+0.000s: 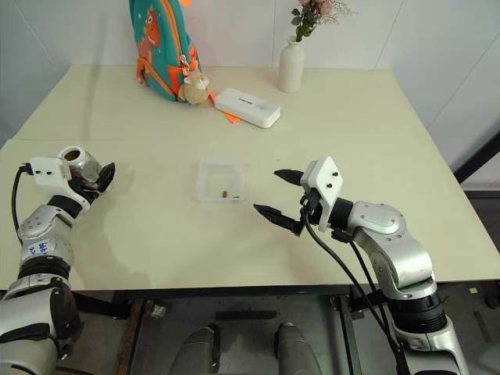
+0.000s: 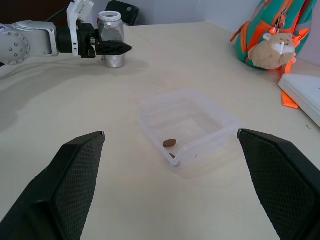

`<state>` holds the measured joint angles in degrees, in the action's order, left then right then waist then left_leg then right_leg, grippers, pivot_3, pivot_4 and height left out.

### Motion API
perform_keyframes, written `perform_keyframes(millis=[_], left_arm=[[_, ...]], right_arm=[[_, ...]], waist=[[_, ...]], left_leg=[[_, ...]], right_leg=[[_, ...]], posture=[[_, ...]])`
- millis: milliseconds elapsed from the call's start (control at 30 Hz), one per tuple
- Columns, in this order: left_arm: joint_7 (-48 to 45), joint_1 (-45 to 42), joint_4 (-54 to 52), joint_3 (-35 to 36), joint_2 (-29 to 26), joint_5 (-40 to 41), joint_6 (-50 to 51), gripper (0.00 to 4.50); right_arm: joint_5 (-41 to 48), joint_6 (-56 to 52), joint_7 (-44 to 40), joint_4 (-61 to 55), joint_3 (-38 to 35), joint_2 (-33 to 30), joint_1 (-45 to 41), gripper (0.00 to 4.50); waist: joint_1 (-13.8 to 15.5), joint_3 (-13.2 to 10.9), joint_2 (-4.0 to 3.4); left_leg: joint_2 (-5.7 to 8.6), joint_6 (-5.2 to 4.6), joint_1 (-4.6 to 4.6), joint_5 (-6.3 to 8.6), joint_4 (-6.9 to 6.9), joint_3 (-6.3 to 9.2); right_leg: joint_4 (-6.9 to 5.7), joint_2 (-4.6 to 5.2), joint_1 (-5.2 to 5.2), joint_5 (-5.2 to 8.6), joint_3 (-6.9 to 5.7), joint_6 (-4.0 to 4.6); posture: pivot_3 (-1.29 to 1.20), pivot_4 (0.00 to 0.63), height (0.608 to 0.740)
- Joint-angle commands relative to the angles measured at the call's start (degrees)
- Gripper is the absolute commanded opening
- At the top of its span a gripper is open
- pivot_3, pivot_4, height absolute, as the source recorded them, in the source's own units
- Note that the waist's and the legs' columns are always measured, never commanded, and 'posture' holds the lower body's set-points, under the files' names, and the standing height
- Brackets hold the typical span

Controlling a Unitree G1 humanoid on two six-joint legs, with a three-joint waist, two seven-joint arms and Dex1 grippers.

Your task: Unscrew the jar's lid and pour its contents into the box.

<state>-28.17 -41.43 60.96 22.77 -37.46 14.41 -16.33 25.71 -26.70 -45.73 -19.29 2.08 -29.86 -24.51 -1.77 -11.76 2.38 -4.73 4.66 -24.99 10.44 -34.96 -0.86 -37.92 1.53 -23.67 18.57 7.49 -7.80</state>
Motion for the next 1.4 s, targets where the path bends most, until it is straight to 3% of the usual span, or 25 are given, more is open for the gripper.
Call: perform_keyframes(millis=[33,333,633,800,900,1167,1267,1400], left_arm=[[0.1,1.63,-3.48,1.09,-0.55,1.06,-1.38,4.49],[1.73,11.75,-16.59,2.72,-1.39,2.38,4.02,4.49],[1.53,30.38,-38.19,5.81,-4.37,2.85,14.13,4.49],[-9.47,38.87,-51.32,5.17,-10.26,4.1,14.22,4.49],[-14.56,38.96,-57.04,3.61,-11.77,6.02,14.78,4.49],[-29.12,35.97,-59.79,-2.1,-12.72,9.88,13.31,4.49],[-30.13,34.16,-59.7,-1.82,-11.85,11.69,14.88,4.49],[-30.49,31.42,-59.29,-2.49,-11.44,11.41,14.85,4.49]], right_arm=[[0.3,1.3,-0.5,-0.43,-0.51,-0.04,-1.13,4.5],[0.14,2.25,-0.39,-0.5,-0.02,0.78,-0.48,4.5],[3.78,0.2,-0.89,-1.69,-2.27,0.35,0.25,4.5],[4.39,0.99,-3.05,-0.61,-3.32,-2.03,1.07,4.5],[2.96,2.71,-4.77,1.27,-3.62,-4.01,0.96,4.5],[0.48,12.03,-9.67,7.77,-7.53,-7.64,5.23,4.5],[0.57,12.51,-9.47,7.8,-8.31,-8.04,6.05,4.5],[1.43,11.71,-8.63,7.67,-9.44,-7.71,5.44,4.5]], waist=[[-0.05,0.0,0.0],[-0.15,0.0,0.01],[-0.61,0.03,0.05],[-1.18,0.13,0.22],[-1.22,0.14,0.22],[-1.75,0.14,0.23],[-2.06,0.14,0.23],[-2.08,0.14,0.23]], left_leg=[[0.0,0.0,0.0,0.0,0.0,0.0],[-0.04,-0.01,0.01,0.02,0.05,-0.02],[-0.1,0.0,0.08,0.06,0.11,-0.07],[-0.14,-0.02,0.1,0.04,0.37,-0.18],[-0.13,0.02,0.23,0.06,0.63,-0.4],[-0.14,-0.18,0.45,0.06,1.06,-0.68],[-0.19,-0.16,0.46,0.14,1.1,-0.71],[-0.24,-0.15,0.53,0.15,1.1,-0.7]], right_leg=[[0.0,0.0,0.0,0.0,0.0,0.0],[0.04,0.0,-0.01,0.0,0.01,0.01],[0.1,0.02,-0.01,0.02,0.01,0.17],[0.5,0.12,0.05,0.32,0.01,1.12],[0.75,0.26,0.16,0.27,0.02,1.21],[1.08,0.25,0.19,0.23,0.23,1.17],[0.91,0.15,0.06,0.01,0.3,0.41],[0.85,0.07,0.07,0.04,0.32,0.38]], posture=[[0.0,0.15,0.74],[0.0,0.15,0.74],[0.0,0.15,0.74],[0.0,0.15,0.74],[0.0,0.15,0.74],[0.0,0.15,0.74],[0.0,0.15,0.74],[0.0,0.15,0.74]])
